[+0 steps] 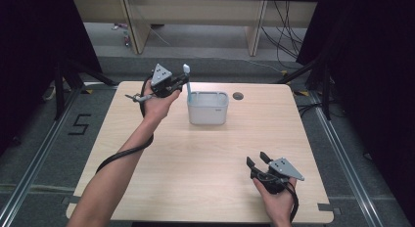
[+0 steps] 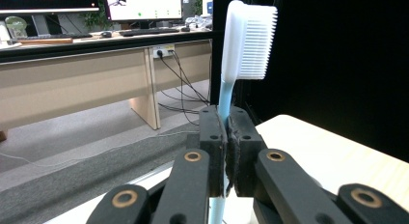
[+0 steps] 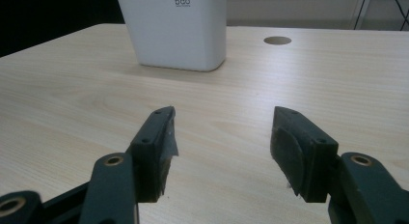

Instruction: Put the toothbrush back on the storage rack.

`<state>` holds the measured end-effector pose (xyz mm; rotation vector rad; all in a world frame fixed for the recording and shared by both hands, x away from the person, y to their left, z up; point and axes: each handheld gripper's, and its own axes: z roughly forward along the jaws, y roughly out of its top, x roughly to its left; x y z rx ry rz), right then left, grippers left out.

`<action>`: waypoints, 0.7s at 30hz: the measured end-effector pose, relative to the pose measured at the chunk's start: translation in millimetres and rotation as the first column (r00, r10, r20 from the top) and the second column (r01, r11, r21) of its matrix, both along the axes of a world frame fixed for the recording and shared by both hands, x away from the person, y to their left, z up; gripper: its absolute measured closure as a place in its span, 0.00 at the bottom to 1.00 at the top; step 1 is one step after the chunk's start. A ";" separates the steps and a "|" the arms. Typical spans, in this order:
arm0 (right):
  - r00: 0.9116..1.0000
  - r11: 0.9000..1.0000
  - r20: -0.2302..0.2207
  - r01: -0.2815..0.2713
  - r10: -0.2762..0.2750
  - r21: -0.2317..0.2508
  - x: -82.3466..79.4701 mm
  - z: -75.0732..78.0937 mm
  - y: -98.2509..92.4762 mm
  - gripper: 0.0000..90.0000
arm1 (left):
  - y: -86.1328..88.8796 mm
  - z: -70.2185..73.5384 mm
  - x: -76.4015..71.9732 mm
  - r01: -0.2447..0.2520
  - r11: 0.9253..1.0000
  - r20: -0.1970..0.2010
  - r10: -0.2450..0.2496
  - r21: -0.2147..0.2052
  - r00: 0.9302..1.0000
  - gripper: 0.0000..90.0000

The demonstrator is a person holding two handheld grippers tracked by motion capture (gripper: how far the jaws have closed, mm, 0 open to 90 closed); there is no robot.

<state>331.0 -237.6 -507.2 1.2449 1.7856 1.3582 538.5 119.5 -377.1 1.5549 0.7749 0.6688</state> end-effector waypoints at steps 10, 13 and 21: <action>1.000 1.000 -0.008 0.011 -0.011 -0.019 -1.2 0.0 -1.2 0.47 | -7.3 -10.6 4.4 0.007 1.000 -0.038 -0.006 0.018 0.999 0.95; 1.000 1.000 0.002 0.012 -0.012 -0.008 -0.7 -0.9 -1.3 0.47 | -9.3 -13.2 4.8 0.010 1.000 -0.051 -0.009 0.024 0.999 0.95; 1.000 1.000 0.015 0.011 -0.011 -0.019 -0.5 -1.2 -2.2 0.47 | -16.0 -25.1 6.1 0.022 0.999 -0.095 -0.018 0.048 0.995 0.95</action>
